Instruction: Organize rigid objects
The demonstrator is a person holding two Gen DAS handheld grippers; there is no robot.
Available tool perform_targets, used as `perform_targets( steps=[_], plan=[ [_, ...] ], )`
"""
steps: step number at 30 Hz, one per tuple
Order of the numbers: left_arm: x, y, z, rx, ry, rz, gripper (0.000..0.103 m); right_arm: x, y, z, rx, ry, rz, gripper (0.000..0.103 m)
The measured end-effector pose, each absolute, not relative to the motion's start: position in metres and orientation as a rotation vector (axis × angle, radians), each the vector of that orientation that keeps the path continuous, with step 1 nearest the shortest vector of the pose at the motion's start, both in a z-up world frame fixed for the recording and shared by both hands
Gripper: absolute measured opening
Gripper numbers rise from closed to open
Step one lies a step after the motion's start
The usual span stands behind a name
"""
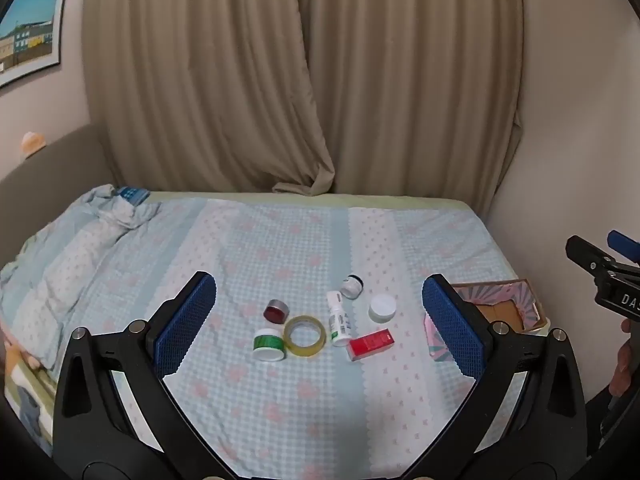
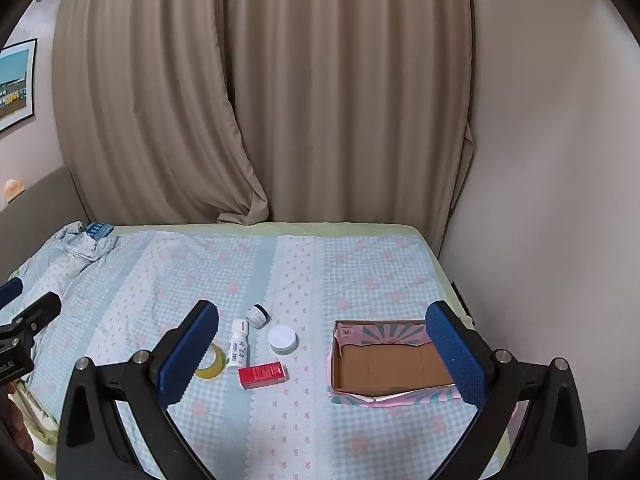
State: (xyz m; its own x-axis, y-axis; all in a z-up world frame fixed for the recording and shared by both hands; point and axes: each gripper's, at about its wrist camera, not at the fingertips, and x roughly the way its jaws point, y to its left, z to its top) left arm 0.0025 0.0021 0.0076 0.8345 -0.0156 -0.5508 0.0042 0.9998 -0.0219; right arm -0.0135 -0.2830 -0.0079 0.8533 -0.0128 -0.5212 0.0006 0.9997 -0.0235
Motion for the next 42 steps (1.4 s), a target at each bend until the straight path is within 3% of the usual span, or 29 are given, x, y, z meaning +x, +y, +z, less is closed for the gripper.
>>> perform_targets(
  steps=[42],
  plan=[
    [-0.006, 0.006, 0.003, -0.029, 0.566, -0.011, 0.102, -0.013, -0.282, -0.016, 0.001, 0.543, -0.018, 0.103]
  ],
)
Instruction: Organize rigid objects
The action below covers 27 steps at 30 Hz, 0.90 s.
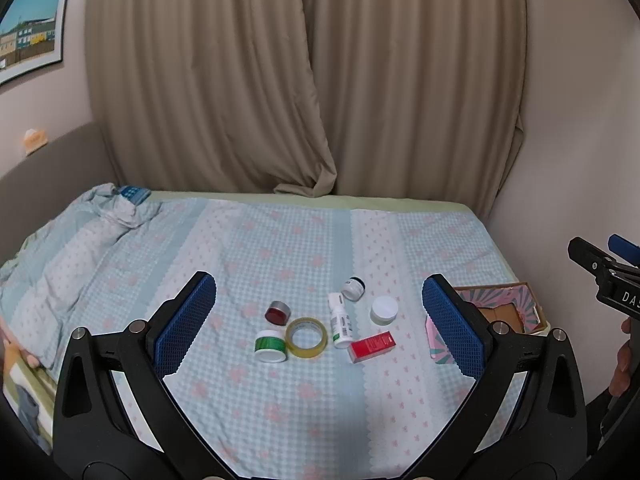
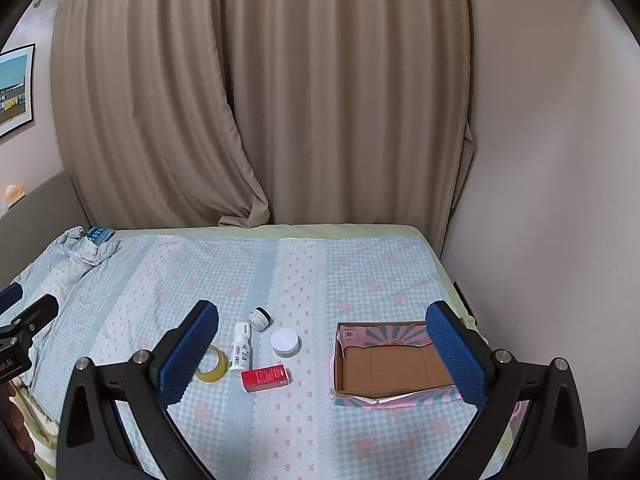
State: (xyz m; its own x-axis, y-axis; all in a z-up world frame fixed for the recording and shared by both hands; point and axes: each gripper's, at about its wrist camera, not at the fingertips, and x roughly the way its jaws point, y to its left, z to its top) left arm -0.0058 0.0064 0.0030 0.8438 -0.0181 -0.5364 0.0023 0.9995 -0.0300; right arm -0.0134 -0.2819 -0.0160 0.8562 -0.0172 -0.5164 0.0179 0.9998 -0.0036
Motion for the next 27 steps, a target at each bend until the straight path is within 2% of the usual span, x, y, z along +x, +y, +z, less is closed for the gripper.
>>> perform_targets(
  steps=[27],
  plan=[
    [0.005, 0.006, 0.004, -0.027, 0.57, -0.015, 0.102, -0.011, -0.284, -0.015, 0.008, 0.547, -0.021, 0.103]
  ],
)
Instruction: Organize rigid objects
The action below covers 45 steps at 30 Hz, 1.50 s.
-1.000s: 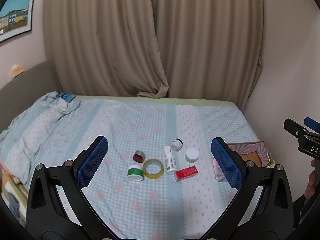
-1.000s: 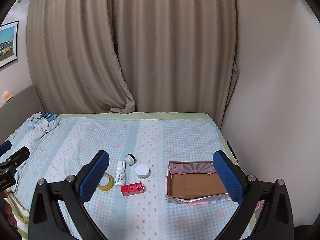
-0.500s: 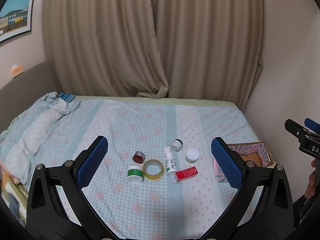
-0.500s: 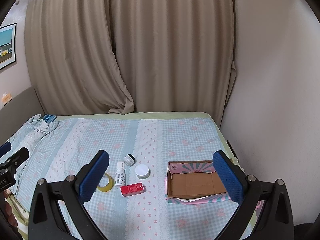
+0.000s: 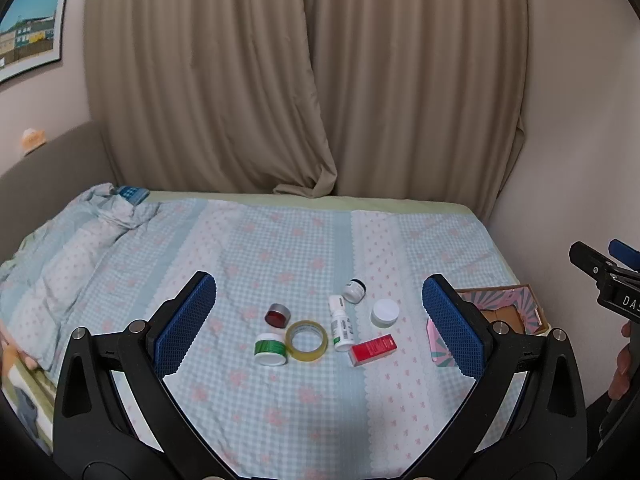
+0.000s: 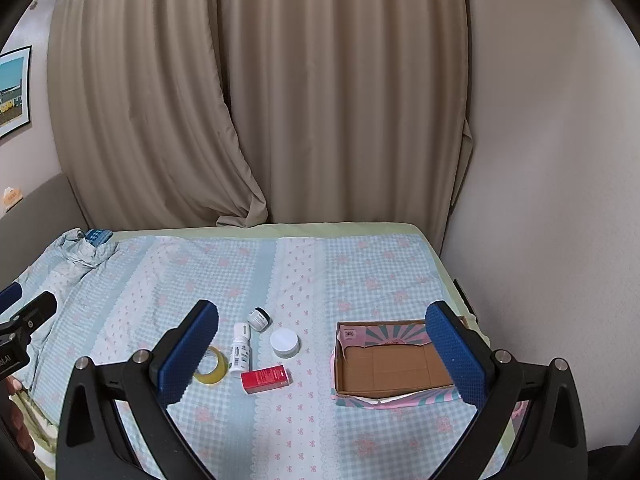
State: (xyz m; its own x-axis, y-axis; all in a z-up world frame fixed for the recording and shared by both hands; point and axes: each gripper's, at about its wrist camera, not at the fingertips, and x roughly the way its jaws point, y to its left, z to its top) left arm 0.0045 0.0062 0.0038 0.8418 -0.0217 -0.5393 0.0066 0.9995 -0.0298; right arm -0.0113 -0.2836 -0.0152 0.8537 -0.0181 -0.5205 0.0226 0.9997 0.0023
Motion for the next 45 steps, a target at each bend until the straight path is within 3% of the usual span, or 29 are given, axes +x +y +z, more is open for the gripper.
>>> perform_targets(
  steps=[14, 21, 30, 45],
  plan=[
    [0.028, 0.031, -0.003, -0.034, 0.606, -0.022, 0.102, 0.0, -0.273, -0.018, 0.026, 0.562, -0.04, 0.103],
    [0.064, 0.069, -0.032, -0.066, 0.736, -0.014, 0.102, 0.028, -0.252, -0.032, 0.046, 0.634, -0.029, 0.103],
    [0.132, 0.111, -0.137, -0.094, 0.991, -0.059, 0.102, 0.091, -0.222, -0.092, 0.093, 0.819, 0.006, 0.103],
    [0.23, 0.129, -0.322, -0.222, 1.356, -0.038, 0.102, 0.234, -0.172, -0.261, 0.109, 1.251, 0.116, 0.103]
  ],
)
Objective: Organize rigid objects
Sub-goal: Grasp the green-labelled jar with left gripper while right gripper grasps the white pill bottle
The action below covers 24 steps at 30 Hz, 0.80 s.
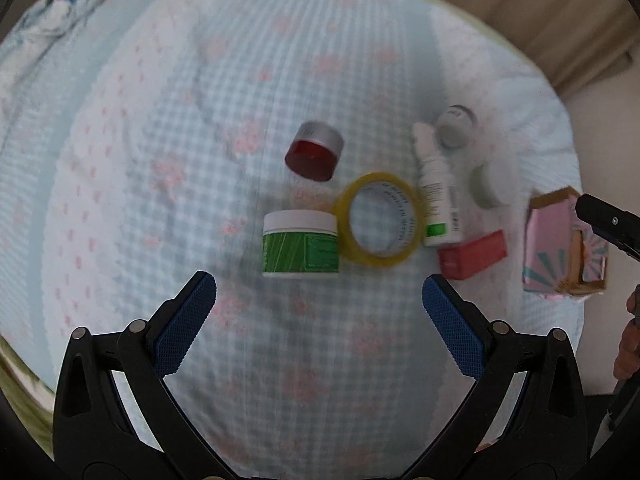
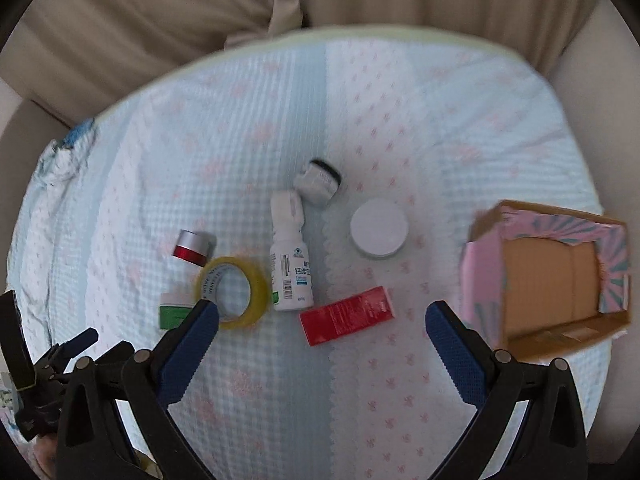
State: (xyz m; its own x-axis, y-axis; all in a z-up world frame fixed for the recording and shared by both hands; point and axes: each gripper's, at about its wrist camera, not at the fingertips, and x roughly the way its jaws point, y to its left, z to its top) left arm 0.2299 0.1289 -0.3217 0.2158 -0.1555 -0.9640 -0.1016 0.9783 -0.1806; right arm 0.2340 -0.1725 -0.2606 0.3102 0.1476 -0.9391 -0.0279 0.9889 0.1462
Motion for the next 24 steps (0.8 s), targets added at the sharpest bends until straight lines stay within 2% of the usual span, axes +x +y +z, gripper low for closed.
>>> perform_targets(
  steps=[4, 6, 10, 13, 18, 20, 24],
  plan=[
    [0.247, 0.132, -0.351, -0.224, 1.424, -0.007, 0.102, 0.271, -0.161, -0.302, 0.105, 1.346, 0.14, 0.103],
    [0.254, 0.133, -0.364, -0.215, 1.452, 0.008, 0.102, 0.283, -0.155, -0.316, 0.096, 1.368, 0.16, 0.098],
    [0.266, 0.133, -0.388, -0.183, 1.516, 0.03, 0.101, 0.304, -0.14, -0.351, 0.054, 1.444, 0.184, 0.097],
    [0.271, 0.13, -0.4, -0.158, 1.546, 0.036, 0.1, 0.315, -0.131, -0.375, 0.019, 1.499, 0.206, 0.087],
    [0.276, 0.13, -0.417, -0.11, 1.593, 0.058, 0.099, 0.325, -0.126, -0.405, -0.003, 1.567, 0.218, 0.083],
    [0.278, 0.13, -0.422, -0.11, 1.605, 0.056, 0.098, 0.329, -0.125, -0.415, -0.007, 1.597, 0.218, 0.072],
    [0.283, 0.127, -0.431, -0.095, 1.619, 0.05, 0.097, 0.334, -0.125, -0.429, 0.041, 1.646, 0.24, 0.07]
  ],
)
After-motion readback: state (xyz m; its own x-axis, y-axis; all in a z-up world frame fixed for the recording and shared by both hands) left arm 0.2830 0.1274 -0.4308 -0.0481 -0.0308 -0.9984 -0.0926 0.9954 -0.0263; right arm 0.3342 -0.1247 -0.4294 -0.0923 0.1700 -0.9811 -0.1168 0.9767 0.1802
